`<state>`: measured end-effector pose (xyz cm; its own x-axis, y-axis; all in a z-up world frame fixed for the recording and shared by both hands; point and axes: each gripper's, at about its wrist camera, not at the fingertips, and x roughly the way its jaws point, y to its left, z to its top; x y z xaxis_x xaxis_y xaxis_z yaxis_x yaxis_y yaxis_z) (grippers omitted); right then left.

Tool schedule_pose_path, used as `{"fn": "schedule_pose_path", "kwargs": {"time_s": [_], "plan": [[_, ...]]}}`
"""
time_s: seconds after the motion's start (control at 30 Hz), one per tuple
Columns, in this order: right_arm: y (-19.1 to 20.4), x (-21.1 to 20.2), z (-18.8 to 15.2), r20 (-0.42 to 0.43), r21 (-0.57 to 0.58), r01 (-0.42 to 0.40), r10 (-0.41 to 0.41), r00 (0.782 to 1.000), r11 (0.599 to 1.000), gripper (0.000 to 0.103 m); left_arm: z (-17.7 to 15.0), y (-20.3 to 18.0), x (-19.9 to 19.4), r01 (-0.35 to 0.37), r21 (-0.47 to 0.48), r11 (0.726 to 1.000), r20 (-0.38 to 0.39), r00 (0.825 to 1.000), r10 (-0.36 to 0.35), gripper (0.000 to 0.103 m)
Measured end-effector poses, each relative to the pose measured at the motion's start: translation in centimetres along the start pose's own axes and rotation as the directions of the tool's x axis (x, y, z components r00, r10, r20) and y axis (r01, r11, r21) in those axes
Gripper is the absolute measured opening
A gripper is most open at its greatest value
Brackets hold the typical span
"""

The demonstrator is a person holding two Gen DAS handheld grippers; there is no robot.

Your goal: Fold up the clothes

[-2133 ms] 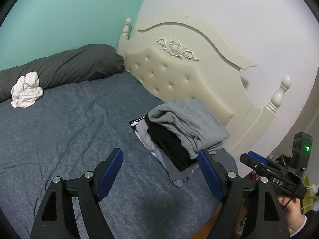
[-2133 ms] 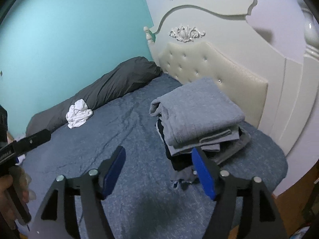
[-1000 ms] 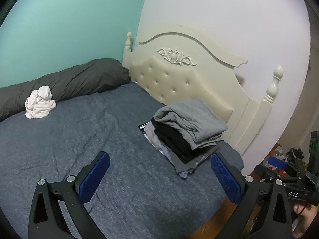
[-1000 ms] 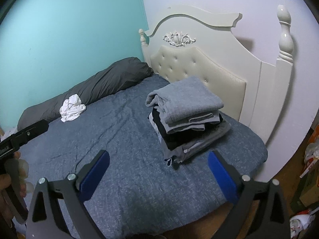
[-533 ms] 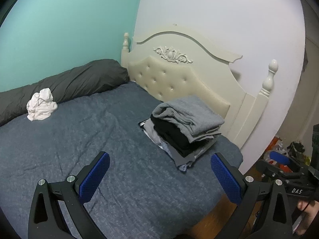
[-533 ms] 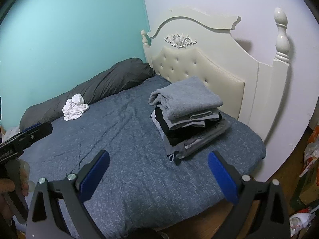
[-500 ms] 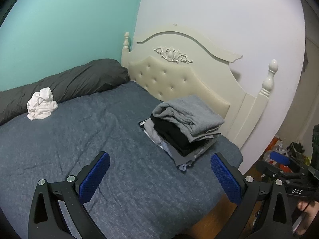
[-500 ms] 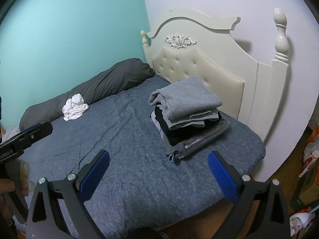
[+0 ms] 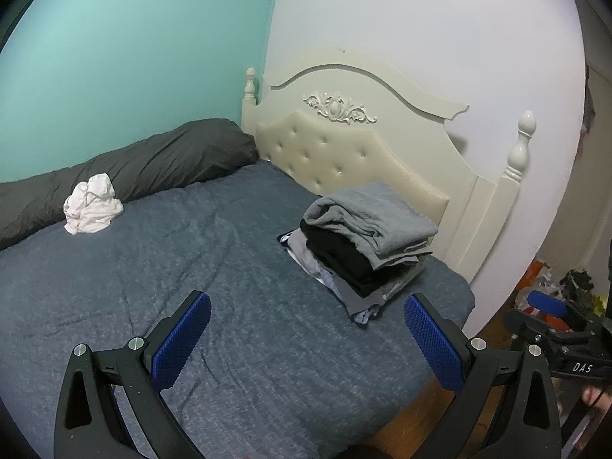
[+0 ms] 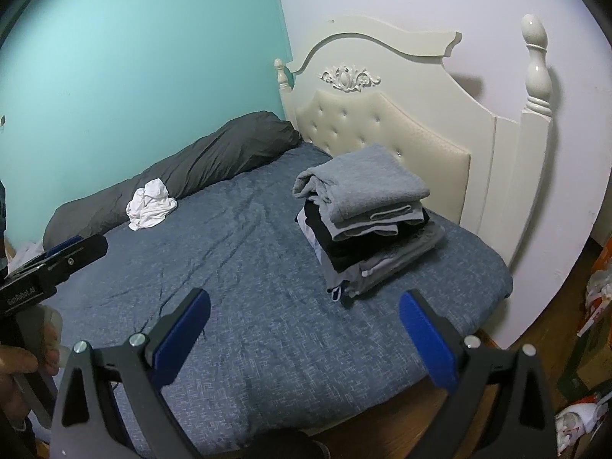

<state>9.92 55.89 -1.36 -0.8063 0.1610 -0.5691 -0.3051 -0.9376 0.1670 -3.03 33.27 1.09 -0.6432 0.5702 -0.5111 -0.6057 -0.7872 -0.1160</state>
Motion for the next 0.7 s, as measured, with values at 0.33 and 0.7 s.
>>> {"fn": "schedule_pose_path", "kwargs": {"time_s": [0.33, 0.7], "plan": [[0.1, 0.0, -0.2, 0.003, 0.0, 0.001, -0.001, 1.0, 1.0, 0.1, -0.5, 0.6, -0.3, -0.045, 0.016, 0.999, 0.0, 0.999, 0.045, 0.103], [-0.2, 0.7, -0.5, -0.007, 0.006, 0.001, -0.001, 1.0, 1.0, 0.1, -1.2, 1.8, -0.4, -0.098, 0.021, 0.995, -0.005, 0.995, 0.098, 0.103]]}}
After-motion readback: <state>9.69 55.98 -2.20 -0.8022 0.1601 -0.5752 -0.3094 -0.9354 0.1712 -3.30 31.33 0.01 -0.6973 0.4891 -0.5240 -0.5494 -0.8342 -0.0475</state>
